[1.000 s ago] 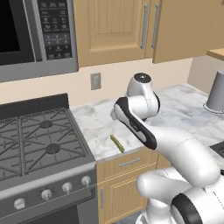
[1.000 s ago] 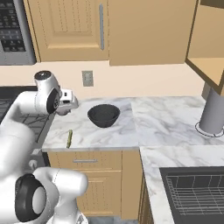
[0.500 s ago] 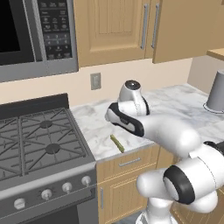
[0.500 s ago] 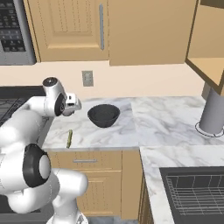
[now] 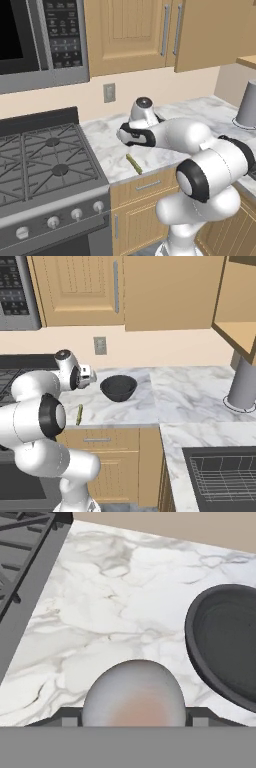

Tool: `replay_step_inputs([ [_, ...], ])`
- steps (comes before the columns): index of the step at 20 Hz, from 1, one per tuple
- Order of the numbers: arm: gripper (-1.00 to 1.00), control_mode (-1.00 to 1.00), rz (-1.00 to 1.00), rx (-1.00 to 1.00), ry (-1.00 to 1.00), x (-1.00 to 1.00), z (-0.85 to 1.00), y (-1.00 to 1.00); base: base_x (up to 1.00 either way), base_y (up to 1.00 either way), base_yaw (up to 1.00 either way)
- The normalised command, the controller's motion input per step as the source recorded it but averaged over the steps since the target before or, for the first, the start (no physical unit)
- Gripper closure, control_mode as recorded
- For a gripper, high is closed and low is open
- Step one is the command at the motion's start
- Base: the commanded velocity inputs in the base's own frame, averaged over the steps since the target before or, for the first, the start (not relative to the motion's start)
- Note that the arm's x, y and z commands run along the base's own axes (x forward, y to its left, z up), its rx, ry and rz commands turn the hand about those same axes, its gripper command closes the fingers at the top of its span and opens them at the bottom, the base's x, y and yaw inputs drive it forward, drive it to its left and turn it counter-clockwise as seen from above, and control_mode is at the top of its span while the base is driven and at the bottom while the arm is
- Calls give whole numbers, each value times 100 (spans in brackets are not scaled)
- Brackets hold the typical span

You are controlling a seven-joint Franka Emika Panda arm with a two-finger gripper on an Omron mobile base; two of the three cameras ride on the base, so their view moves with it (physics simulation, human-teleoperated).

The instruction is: Pick the egg and butter from the fridge and place them by the bowl for mixing.

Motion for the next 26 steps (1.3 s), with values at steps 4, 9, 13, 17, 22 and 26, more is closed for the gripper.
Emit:
replay_step_inputs([
  [4, 100, -100, 0, 0, 0, 0, -19, 0, 0, 0, 0],
  [9, 100, -100, 0, 0, 0, 0, -19, 3, 0, 0, 0],
  [13, 100, -100, 0, 0, -1, 0, -18, 7, 0, 0, 0],
  [17, 100, -100, 0, 0, -3, 4, -14, 1, 0, 0, 0],
  [22, 100, -100, 0, 0, -8, 14, -17, 0, 0, 0, 0],
  [26, 100, -100, 0, 0, -9, 17, -23, 0, 0, 0, 0],
])
